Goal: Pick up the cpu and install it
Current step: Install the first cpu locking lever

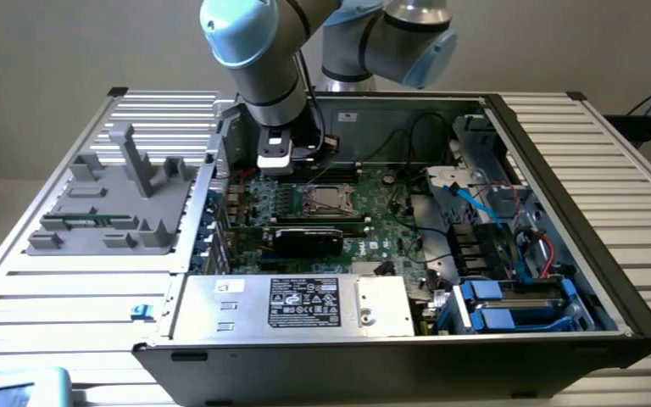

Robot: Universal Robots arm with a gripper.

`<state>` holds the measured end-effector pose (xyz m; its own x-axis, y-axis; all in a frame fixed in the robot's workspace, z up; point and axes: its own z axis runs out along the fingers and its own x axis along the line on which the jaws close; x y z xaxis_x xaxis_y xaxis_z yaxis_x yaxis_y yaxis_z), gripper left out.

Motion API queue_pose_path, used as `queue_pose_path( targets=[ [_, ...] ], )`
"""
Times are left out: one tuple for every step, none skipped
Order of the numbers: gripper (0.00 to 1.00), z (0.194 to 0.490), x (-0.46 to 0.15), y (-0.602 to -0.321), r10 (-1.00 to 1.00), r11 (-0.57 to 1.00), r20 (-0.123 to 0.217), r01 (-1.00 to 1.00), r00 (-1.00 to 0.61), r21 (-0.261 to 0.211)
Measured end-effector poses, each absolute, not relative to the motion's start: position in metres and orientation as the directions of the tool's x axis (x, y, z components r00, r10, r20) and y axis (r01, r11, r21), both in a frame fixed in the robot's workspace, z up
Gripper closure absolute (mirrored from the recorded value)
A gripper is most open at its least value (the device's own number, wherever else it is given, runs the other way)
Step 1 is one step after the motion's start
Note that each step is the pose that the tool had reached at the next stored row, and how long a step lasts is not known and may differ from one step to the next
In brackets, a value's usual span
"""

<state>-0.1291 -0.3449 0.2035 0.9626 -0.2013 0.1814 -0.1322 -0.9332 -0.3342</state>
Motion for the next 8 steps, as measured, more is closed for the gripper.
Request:
queue_pose_path(
  targets=[
    [0.89, 0.2032, -0.1288, -0.3449, -0.201, -0.933, 0.182, -0.132, 0.962, -0.334],
    [0.89, 0.2029, -0.1286, -0.3449, -0.201, -0.933, 0.182, -0.132, 0.962, -0.334],
    [0.89, 0.2026, -0.1282, -0.3449, -0.202, -0.933, 0.182, -0.132, 0.962, -0.334],
    [0.89, 0.2022, -0.1278, -0.3449, -0.202, -0.933, 0.183, -0.132, 0.962, -0.334],
    [0.89, 0.202, -0.1275, -0.3449, -0.202, -0.933, 0.183, -0.132, 0.962, -0.334],
    [0.89, 0.2019, -0.1273, -0.3449, -0.202, -0.933, 0.183, -0.132, 0.962, -0.334],
    [0.89, 0.2018, -0.127, -0.3449, -0.202, -0.933, 0.183, -0.132, 0.962, -0.334],
    [0.89, 0.2016, -0.1267, -0.3449, -0.202, -0.933, 0.183, -0.132, 0.962, -0.334]
  ],
)
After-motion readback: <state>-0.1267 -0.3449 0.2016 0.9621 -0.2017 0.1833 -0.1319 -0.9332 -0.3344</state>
